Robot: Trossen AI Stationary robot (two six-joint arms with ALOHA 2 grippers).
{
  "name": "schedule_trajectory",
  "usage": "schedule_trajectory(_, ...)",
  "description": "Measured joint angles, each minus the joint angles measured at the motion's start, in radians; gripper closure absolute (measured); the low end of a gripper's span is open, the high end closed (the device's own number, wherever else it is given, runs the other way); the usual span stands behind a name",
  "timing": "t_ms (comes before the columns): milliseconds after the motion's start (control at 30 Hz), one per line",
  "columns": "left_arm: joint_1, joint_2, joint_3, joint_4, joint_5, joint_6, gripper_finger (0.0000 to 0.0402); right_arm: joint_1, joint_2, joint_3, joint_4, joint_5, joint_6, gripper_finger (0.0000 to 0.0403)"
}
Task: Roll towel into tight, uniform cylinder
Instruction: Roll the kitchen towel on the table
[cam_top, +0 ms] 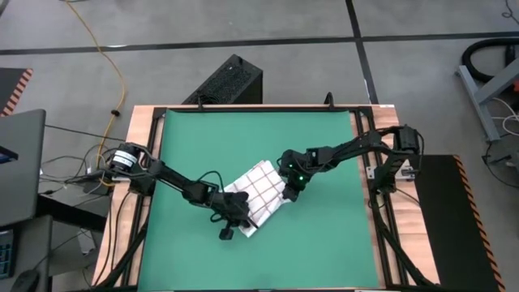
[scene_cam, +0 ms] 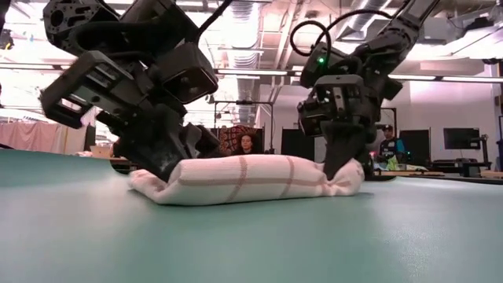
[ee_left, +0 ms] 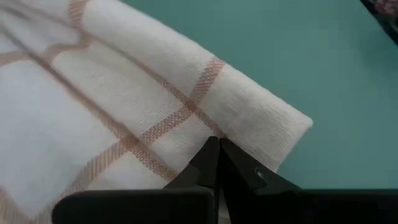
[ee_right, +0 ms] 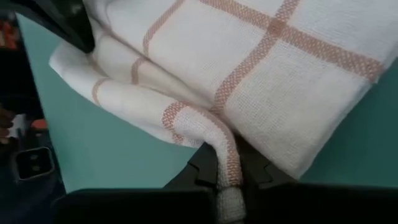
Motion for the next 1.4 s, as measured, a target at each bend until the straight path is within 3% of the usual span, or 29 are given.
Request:
schedule_trajectory(433, 0.000, 0.000, 0.000, -0.025, 0.050, -0.011, 0.0401, 0.018, -0.050, 0.065, 0.023, 0.043, -0.033, 0.0366)
schedule_trajectory(967, -0.017, -0.022, -0.002, -0.026, 0.123, -0.101, 0.0401, 0.013, 0.094, 0.082, 0.107, 0.045, -0.023, 0.0366)
schedule_trajectory(1100, -0.056, -0.130, -0.005, -0.083, 0.016, -0.111, 0.0402, 0.021, 0.095, 0.082, 0.106, 0.047, -0.022, 0.0366)
schedule_trajectory(1300, -0.152, -0.273, -0.003, -0.128, -0.406, -0.010, 0.0402, 0.025, 0.095, 0.081, 0.105, 0.051, -0.019, 0.0366)
schedule_trajectory(1400, -0.202, -0.252, 0.036, -0.142, -0.493, 0.107, 0.0402, 0.026, 0.095, 0.080, 0.104, 0.052, -0.019, 0.0366)
